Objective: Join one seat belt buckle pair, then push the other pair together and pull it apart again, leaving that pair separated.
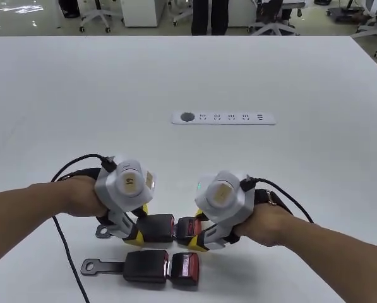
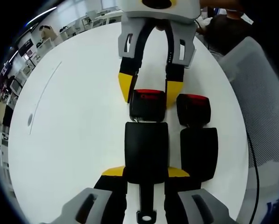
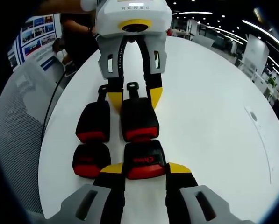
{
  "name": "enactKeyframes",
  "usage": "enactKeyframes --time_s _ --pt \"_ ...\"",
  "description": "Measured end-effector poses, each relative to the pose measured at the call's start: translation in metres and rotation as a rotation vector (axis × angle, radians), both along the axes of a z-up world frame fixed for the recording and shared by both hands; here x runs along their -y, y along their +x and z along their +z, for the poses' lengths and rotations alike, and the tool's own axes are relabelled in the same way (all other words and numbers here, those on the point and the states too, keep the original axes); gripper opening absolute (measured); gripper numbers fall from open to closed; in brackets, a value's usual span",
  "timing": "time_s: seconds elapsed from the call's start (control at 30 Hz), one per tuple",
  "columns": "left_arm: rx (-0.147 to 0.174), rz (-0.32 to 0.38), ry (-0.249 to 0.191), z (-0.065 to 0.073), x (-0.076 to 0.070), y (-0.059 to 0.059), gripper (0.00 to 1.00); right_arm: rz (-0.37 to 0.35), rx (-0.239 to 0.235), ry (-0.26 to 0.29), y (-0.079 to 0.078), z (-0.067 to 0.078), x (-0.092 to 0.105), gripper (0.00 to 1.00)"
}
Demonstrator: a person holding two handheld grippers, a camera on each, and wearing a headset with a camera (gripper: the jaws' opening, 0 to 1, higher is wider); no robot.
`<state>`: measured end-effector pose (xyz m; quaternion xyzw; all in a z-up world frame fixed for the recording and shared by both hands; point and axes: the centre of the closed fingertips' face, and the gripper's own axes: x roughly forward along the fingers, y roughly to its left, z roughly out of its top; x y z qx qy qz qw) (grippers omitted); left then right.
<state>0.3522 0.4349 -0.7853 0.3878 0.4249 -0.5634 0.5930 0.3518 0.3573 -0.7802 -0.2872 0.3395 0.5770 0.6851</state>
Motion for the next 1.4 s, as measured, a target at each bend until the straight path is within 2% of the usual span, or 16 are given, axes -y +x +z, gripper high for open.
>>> enactKeyframes --time_s 0.27,0.5,0.73,0.8,1.4 --pt "0.003 0.008 -0.019 0.001 -0.001 0.000 0.31 0.013 -0.002 -0.001 0.000 0.000 0.001 0.29" --pt "0.004 0.001 -0.015 0.003 0.001 -0.002 0.31 0.013 -0.015 0.007 -0.003 0.001 0.001 0.29" --pt "0.000 0.011 -0.018 0.002 0.001 -0.002 0.31 0.026 -0.011 -0.008 0.000 0.000 0.018 0.29" --pt "0.000 0.008 -0.011 0.002 0.001 -0.003 0.31 0.026 -0.016 0.007 -0.001 0.000 0.018 0.29" --pt "-0.001 0.013 -0.015 0.001 0.000 -0.003 0.32 0.047 0.002 0.002 -0.001 0.000 0.023 0.30"
